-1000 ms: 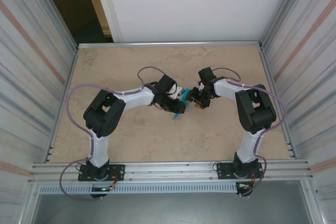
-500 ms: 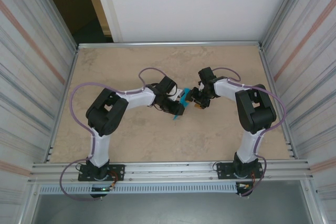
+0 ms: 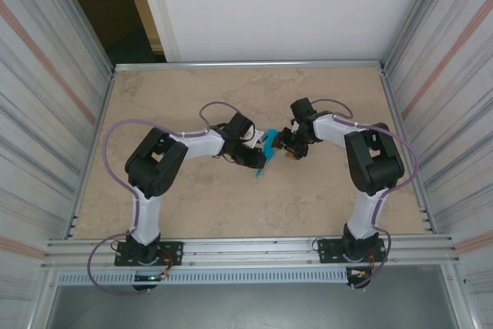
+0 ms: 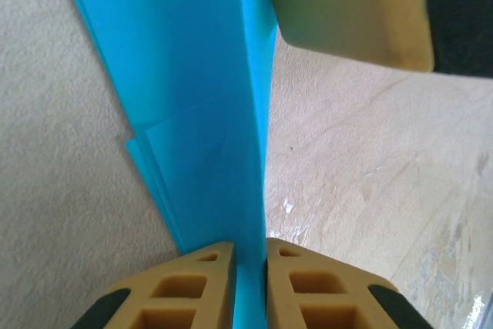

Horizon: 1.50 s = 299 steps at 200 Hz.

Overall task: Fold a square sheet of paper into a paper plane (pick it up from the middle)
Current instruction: Fold the wing for the fifth time at the center of the table.

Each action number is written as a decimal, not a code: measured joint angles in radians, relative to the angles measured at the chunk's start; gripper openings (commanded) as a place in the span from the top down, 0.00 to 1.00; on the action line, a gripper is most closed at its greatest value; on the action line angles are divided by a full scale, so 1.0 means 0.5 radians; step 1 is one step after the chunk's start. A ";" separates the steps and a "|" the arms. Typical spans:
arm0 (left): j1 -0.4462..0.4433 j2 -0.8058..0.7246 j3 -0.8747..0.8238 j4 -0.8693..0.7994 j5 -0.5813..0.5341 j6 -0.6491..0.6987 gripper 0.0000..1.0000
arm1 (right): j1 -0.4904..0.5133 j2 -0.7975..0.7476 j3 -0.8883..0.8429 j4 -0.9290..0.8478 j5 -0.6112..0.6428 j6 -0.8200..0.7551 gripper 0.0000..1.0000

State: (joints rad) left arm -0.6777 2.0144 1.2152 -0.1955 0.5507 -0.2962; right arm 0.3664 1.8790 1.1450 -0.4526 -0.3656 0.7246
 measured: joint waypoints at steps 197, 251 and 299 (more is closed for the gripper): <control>0.125 0.071 -0.064 0.185 0.352 -0.184 0.88 | -0.061 -0.163 -0.245 0.668 -0.663 -0.327 0.74; 0.141 0.089 -0.068 0.211 0.406 -0.231 0.88 | -0.066 -0.021 -0.245 0.748 -0.739 -0.322 0.76; 0.157 0.103 -0.068 0.231 0.463 -0.274 0.87 | -0.066 0.055 -0.240 0.765 -0.755 -0.323 0.76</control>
State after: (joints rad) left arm -0.5991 2.0659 1.1812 -0.0799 0.7822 -0.4332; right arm 0.3336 1.9064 1.0252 -0.0700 -0.7429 0.5632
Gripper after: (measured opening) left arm 0.124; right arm 0.243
